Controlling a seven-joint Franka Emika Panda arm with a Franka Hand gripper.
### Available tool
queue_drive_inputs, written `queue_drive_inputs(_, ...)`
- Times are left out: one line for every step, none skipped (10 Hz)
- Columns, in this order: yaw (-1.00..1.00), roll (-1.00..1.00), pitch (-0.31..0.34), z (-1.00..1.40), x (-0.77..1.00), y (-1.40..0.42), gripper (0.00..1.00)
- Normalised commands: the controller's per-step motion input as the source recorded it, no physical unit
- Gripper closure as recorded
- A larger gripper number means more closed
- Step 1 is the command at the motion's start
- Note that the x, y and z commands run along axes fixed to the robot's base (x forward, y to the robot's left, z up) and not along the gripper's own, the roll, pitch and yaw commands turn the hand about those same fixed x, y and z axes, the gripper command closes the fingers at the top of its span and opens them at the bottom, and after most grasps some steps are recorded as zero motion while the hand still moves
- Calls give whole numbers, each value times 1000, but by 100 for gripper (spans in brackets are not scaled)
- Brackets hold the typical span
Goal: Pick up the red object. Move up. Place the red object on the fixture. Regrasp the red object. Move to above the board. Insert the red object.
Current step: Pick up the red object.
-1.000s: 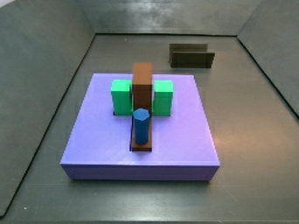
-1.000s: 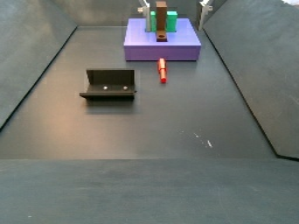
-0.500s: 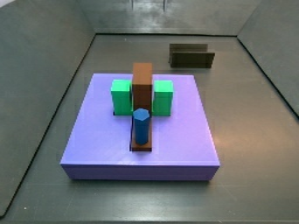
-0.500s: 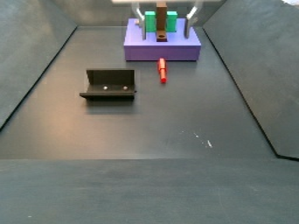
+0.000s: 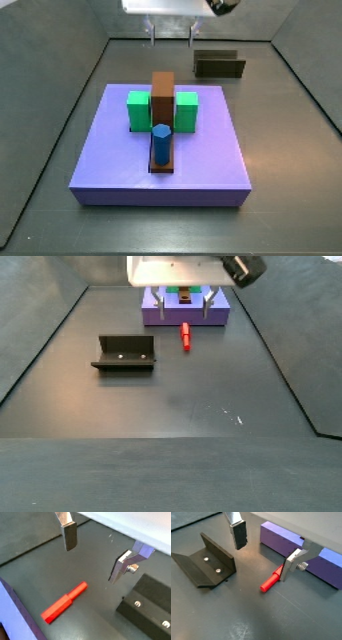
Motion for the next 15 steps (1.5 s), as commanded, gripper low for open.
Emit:
queue_drive_inputs(126, 113, -57, -271, 57, -694, 0)
queue_drive_inputs(111, 181, -79, -251, 0, -734, 0)
queue_drive_inputs(26, 176, -123, -223, 0, -666, 0)
queue_drive_inputs(0, 194, -134, -486, 0, -449, 0)
queue_drive_inputs(-11, 177, -100, -546, 80, -251, 0)
queue_drive_inputs(0, 186, -99, -474, 94, -249, 0)
queue_drive_inputs(0, 173, -124, -486, 91, -257, 0)
queue_drive_inputs(0, 140, -123, -346, 0, -383, 0)
queue_drive_inputs(0, 116, -119, -131, 0, -446, 0)
queue_drive_inputs(-71, 40, -90, -300, 0, -166, 0)
queue_drive_inputs(-74, 21, -73, -337, -14, 46, 0)
queue_drive_inputs(-31, 31, -60, -329, -3, 20, 0)
queue_drive_inputs(-49, 14, -46, -280, 0, 0, 0)
queue_drive_inputs(-17, 4, -27, -154, -11, 0, 0)
queue_drive_inputs(0, 0, 0, -66, 0, 0, 0)
